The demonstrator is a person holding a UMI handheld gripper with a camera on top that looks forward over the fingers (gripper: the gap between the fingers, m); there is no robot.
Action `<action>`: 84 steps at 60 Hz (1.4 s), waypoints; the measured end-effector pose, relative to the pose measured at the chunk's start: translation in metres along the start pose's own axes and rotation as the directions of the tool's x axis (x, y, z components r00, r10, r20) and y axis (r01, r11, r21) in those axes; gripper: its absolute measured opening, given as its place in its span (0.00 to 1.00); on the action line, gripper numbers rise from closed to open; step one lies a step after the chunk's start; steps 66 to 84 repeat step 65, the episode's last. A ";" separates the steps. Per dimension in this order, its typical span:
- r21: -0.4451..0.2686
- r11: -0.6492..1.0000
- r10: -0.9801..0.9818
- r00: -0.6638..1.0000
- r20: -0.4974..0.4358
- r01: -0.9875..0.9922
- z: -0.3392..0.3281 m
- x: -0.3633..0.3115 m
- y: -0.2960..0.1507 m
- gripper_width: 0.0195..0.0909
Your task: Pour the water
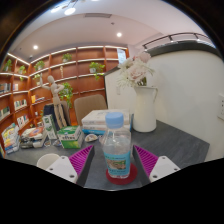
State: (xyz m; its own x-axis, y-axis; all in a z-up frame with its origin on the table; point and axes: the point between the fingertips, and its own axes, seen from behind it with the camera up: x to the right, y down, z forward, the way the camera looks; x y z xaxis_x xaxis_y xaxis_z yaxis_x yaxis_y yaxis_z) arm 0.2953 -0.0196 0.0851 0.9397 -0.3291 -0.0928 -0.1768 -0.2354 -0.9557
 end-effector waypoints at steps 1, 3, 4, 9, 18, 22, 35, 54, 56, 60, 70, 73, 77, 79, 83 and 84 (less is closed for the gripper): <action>0.004 1.000 -0.003 1.000 0.004 0.003 -0.004 -0.001 -0.002 0.82; 0.011 1.000 -0.009 1.000 0.004 0.008 -0.013 -0.004 -0.005 0.84; 0.011 1.000 -0.010 1.000 0.002 0.010 -0.017 -0.005 -0.005 0.83; 0.012 0.999 -0.032 0.999 0.006 0.032 -0.046 -0.013 -0.003 0.83; 0.009 0.997 -0.083 0.996 0.013 0.083 -0.110 -0.025 0.006 0.83; 0.001 0.995 -0.100 0.995 0.017 0.100 -0.134 -0.029 0.011 0.84; 0.046 0.993 -0.111 0.993 0.043 0.109 -0.189 -0.057 0.006 0.83; 0.114 0.979 -0.183 0.977 0.109 0.170 -0.228 -0.108 -0.001 0.84; 0.114 0.979 -0.181 0.977 0.116 0.168 -0.230 -0.113 0.001 0.84; 0.113 0.980 -0.181 0.975 0.128 0.166 -0.234 -0.120 0.003 0.83; 0.116 0.979 -0.180 0.975 0.134 0.165 -0.233 -0.125 0.005 0.83; 0.116 0.979 -0.180 0.975 0.134 0.165 -0.233 -0.125 0.005 0.83; 0.116 0.979 -0.180 0.975 0.134 0.165 -0.233 -0.125 0.005 0.83; 0.116 0.979 -0.180 0.975 0.134 0.165 -0.233 -0.125 0.005 0.83; 0.116 0.979 -0.180 0.975 0.134 0.165 -0.233 -0.125 0.005 0.83; 0.116 0.979 -0.180 0.975 0.134 0.165 -0.233 -0.125 0.005 0.83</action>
